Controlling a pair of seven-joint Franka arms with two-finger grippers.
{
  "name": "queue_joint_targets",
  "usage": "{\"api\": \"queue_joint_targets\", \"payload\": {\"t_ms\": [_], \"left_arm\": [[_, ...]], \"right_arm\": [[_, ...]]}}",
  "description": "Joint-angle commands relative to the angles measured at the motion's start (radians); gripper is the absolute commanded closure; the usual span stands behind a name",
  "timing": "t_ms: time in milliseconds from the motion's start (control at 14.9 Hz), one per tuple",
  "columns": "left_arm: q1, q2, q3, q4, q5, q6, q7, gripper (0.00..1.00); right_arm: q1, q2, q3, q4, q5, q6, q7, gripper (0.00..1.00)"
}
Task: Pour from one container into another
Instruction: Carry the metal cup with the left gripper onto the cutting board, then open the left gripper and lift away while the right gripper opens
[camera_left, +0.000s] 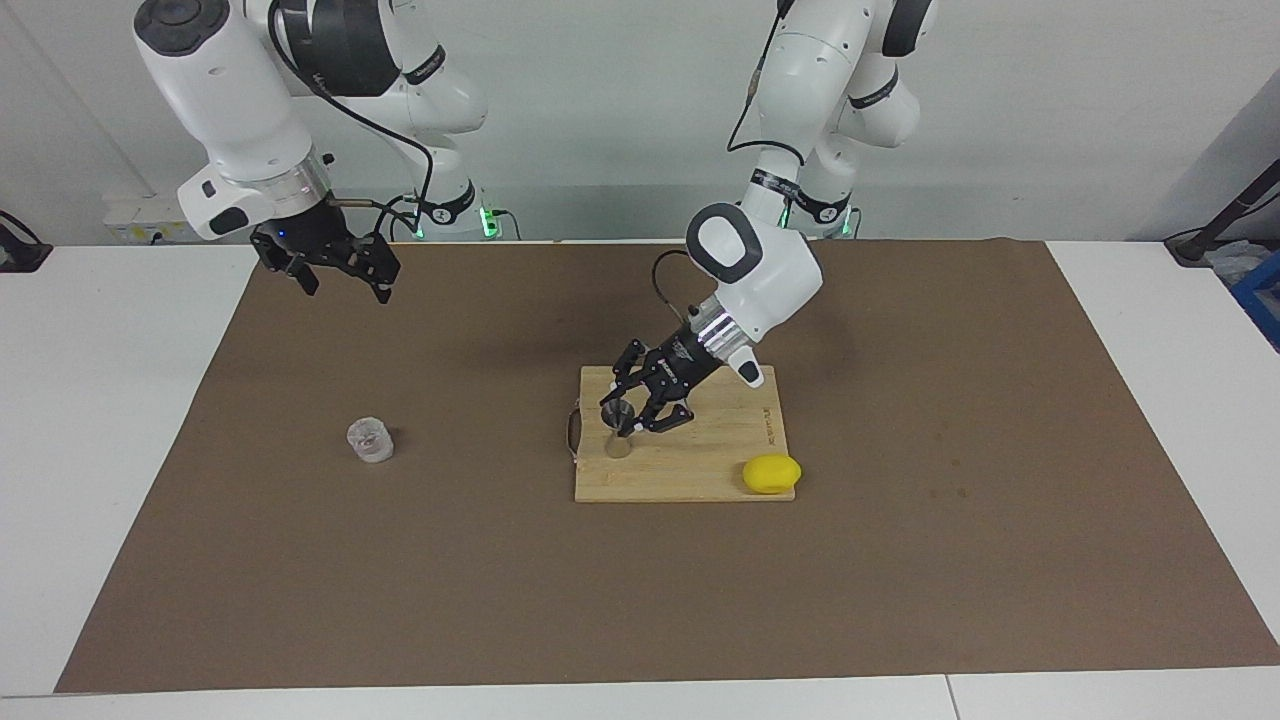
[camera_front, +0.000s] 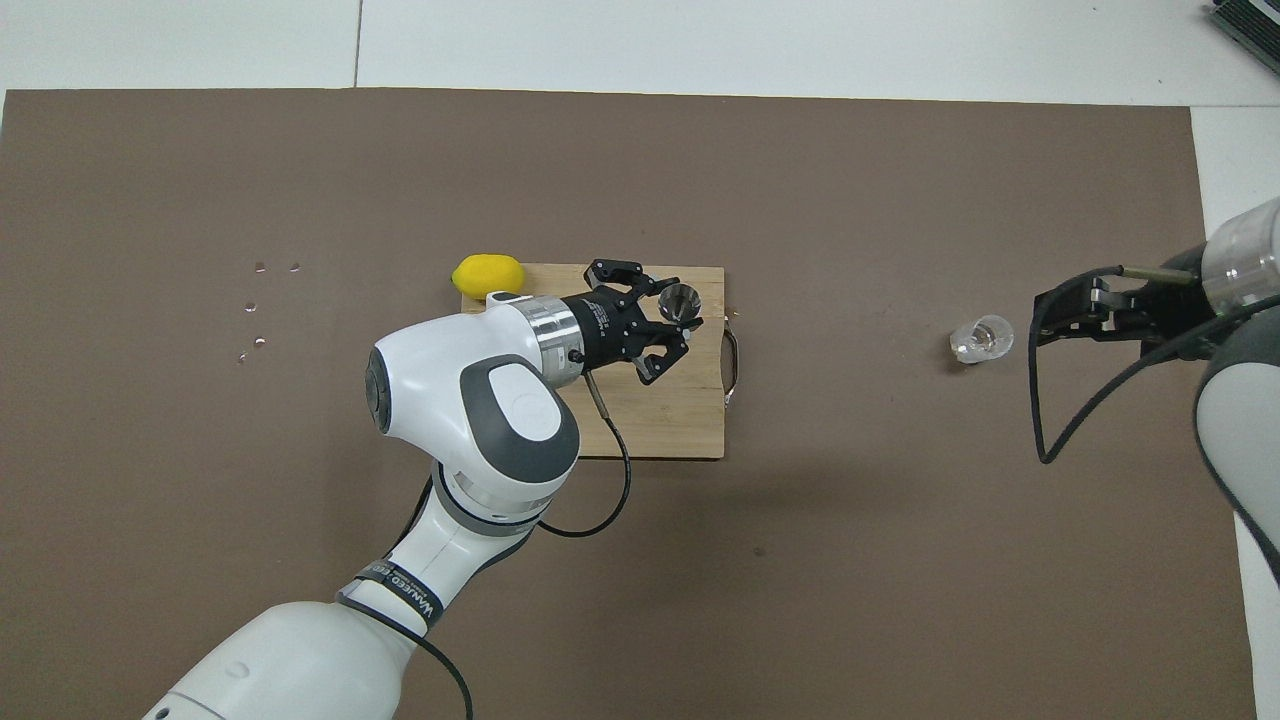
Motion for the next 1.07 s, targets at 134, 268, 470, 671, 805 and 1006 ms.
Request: {"api": "queue_joint_targets", "payload": {"t_ms": [134,268,470,671,805,1006], "left_arm": [[-0.011,0.018,0.013,0.018,-0.014,0.010,0.000,0.00],[-0.008,0.012,0.013,0.015,-0.011,-0.015,-0.001,0.00],[0.012,-0.008,0.012,0.012,0.054,-0.088,-0.001,0.00],[0.028,-0.088,0.013,-0.023,0.120,-0.191,-0.004,0.00],[0.084,-0.131,0.013,-0.031,0.233,-0.284,-0.006,0.00],[0.180,-0.175,0.015,-0.028,0.391,-0.377,-0.007,0.00]], "right_arm": [[-0.027,0.087,0.004,0.096,-0.009,0.005,0.198,0.00],[-0.036,0.103,0.004,0.101,-0.002,0.051,0.316,0.00],[-0.048,0.147,0.005,0.104,0.018,0.060,0.516,0.00],[-0.096,0.196,0.004,0.104,0.096,0.097,0.660,0.00],[-0.148,0.240,0.005,0.102,0.149,0.126,0.667,0.00],[-0.168,0.297,0.004,0.087,0.195,0.170,0.685,0.00]]}}
